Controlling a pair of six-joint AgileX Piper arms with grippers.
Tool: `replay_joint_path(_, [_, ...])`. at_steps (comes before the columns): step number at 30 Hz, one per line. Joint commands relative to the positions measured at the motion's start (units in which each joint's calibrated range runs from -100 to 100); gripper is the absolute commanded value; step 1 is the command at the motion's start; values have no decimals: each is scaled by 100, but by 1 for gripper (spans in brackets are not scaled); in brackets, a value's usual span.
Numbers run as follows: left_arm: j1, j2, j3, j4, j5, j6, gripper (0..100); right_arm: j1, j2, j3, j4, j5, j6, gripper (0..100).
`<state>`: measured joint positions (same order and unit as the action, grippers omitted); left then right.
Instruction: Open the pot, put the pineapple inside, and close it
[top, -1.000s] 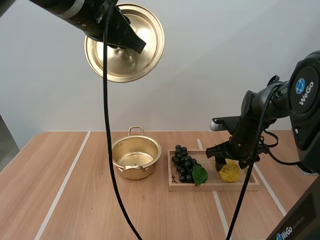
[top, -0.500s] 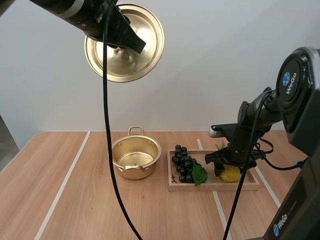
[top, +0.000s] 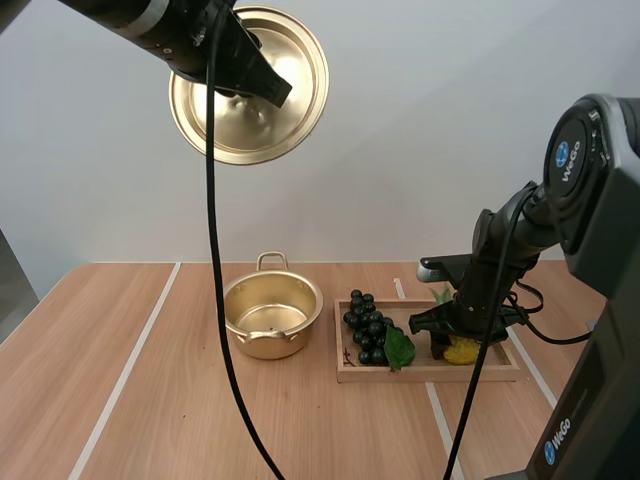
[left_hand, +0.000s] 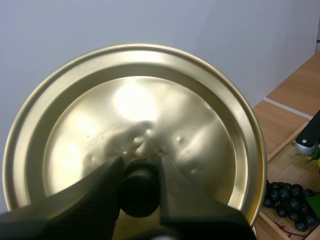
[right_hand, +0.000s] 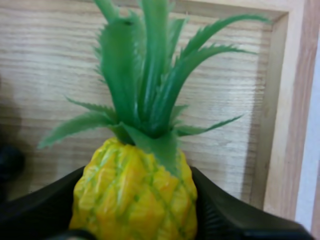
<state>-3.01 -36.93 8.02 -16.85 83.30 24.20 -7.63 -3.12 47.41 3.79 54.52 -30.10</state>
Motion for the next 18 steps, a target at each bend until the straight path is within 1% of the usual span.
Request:
replay_joint_path(1, [-16, -41, -45, -44, 2, 21, 0, -7, 5, 39, -423, -25, -36, 0])
replay_joint_path(4, [-16, -41, -45, -44, 2, 21, 0, -7, -7, 39, -596, -62, -35, 0])
replay_joint_path(9, [-16, -41, -45, -44, 2, 21, 0, -7, -333, -324, -516, 154, -35, 0])
replay_joint_path(12, [-16, -41, -45, -44, 0, 12, 0, -7, -708, -805, -335, 519, -35, 0])
replay_joint_path(18, [-16, -41, -45, -44, 0, 12, 0, -7, -1527, -2133, 122, 1192, -46, 0])
